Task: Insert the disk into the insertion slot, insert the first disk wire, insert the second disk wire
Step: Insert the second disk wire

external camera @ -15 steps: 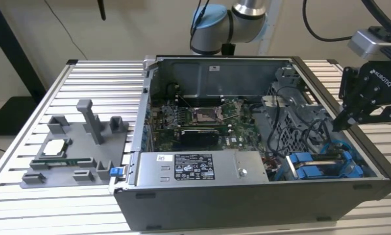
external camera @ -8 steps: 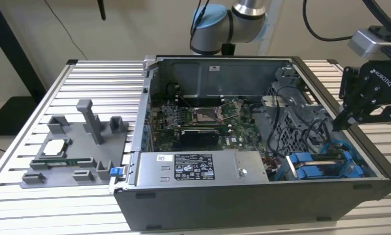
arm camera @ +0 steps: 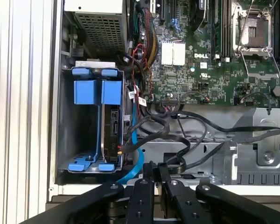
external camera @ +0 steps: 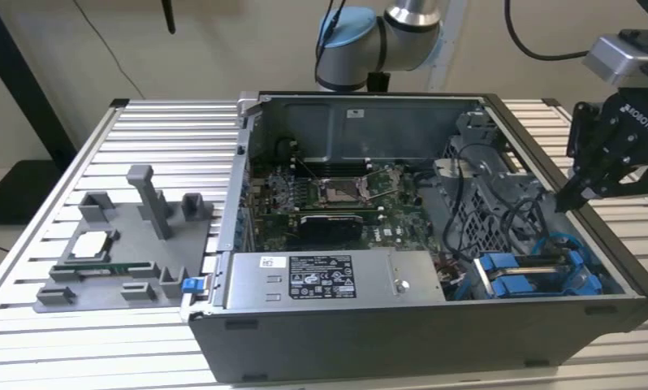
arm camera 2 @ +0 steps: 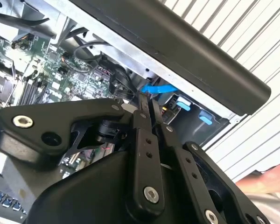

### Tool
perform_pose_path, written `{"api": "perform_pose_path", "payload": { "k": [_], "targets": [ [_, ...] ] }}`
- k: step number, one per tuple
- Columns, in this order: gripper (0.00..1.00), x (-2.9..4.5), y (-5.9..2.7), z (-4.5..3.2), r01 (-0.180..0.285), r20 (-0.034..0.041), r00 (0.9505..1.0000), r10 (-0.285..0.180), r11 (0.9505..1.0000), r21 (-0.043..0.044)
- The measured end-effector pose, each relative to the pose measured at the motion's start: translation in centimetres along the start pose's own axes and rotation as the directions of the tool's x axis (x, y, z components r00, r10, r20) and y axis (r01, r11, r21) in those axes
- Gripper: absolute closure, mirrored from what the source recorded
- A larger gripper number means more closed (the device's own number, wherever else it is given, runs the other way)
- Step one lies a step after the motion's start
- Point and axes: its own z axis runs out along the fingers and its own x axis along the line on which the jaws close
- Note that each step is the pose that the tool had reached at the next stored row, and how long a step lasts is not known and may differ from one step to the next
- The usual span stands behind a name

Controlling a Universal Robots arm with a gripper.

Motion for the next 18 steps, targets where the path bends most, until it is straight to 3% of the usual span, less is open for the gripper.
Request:
{"api": "perform_pose_path", "payload": {
  "k": [9,18],
  "targets": [
    [1.00,-0.05,0.57,-1.03,0.000,0.0000,1.0000,0.000,1.0000,0.0002],
    [1.00,0.17,1.76,-1.04,0.007,-0.0006,1.0000,-0.007,1.0000,0.0063]
  ]
}}
